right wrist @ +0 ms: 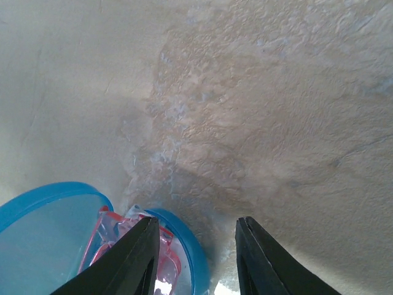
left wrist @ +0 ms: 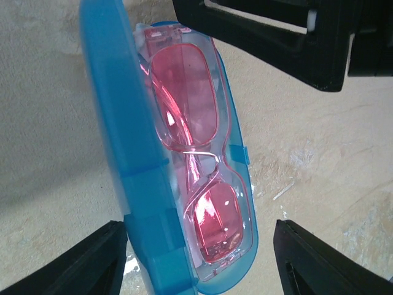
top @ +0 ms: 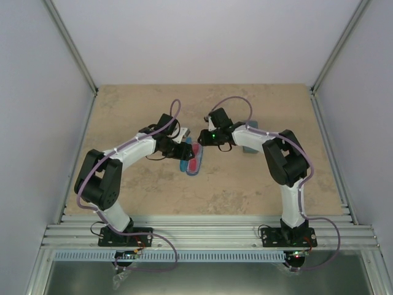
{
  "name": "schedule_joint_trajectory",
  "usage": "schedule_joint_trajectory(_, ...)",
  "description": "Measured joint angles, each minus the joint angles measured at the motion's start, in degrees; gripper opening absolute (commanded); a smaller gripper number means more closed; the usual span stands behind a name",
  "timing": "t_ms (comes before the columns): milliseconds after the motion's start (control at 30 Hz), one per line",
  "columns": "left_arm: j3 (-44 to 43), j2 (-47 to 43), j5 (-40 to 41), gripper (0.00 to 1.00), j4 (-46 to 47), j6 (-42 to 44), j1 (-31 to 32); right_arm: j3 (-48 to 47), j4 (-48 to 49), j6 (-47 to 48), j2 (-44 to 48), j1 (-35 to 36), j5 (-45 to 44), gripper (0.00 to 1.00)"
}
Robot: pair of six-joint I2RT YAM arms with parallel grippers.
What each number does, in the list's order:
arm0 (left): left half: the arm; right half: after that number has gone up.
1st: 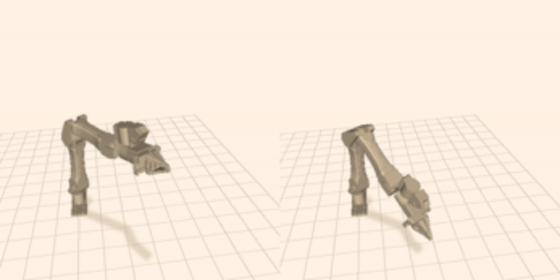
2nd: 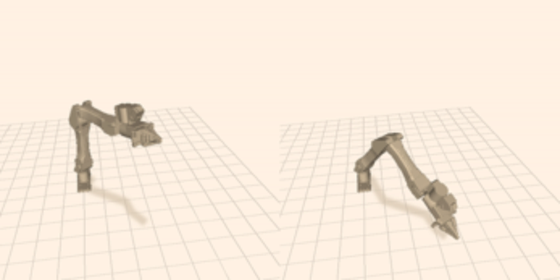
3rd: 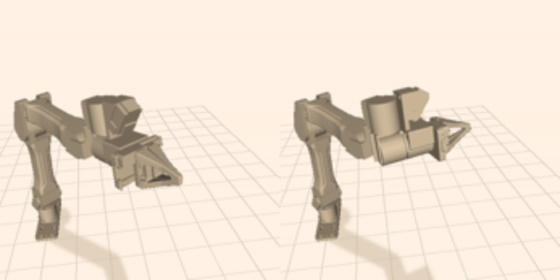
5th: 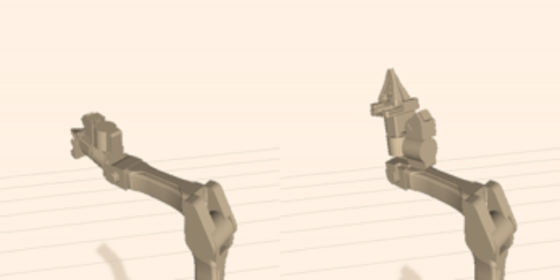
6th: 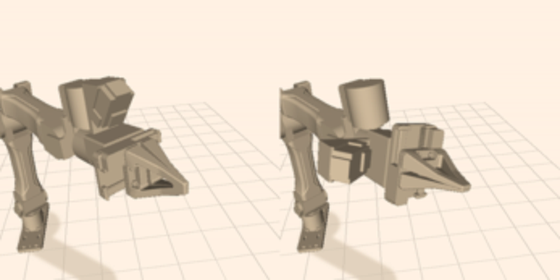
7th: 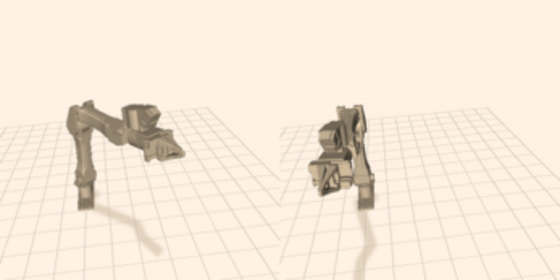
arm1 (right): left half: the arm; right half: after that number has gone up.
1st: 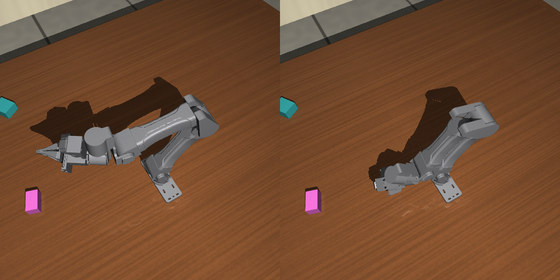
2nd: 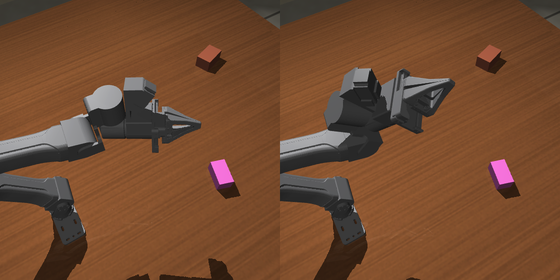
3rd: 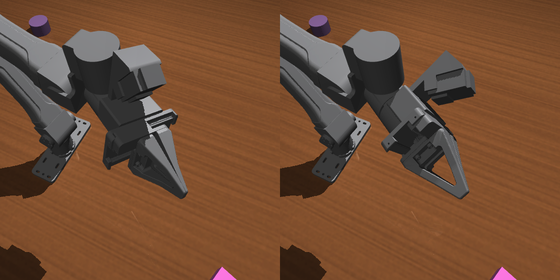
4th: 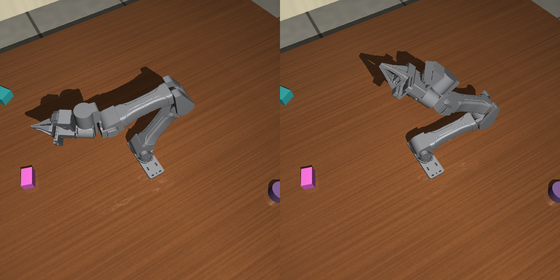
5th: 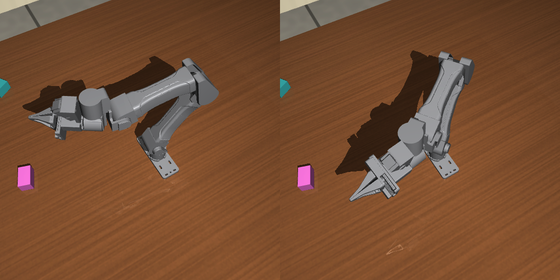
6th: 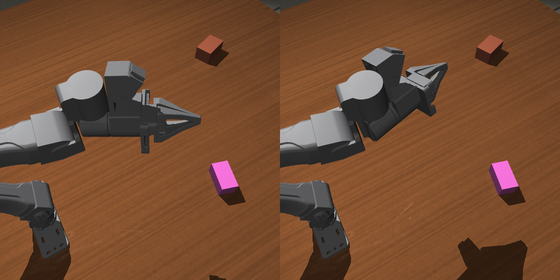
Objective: Organize the sunglasses
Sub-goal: Adjust the sunglasses case at the center of the board.
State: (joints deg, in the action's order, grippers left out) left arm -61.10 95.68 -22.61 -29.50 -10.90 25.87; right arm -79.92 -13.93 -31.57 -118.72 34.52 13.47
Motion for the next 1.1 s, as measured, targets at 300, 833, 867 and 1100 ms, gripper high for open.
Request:
schedule_joint_trajectory(300,0.0,0.02,-0.28,0.67,-0.02,-0.33,0.0,0.31,-1.16,1.53,0.02,1.07,0.96,0.34)
schedule_joint_trajectory(833,0.28,-0.02,-0.44,0.63,-0.07,-1.09,0.0,5.16,-0.15,1.2,3.15,1.68,3.15,0.35)
schedule_joint_trajectory(867,0.42,-0.09,-0.44,0.63,-0.11,-1.29,0.0,5.2,0.15,0.96,3.76,1.68,3.08,0.35)
schedule_joint_trajectory(1100,2.38,-2.84,-0.44,0.57,-1.11,-2.99,0.0,6.82,1.88,-0.2,7.5,1.68,2.38,0.35)
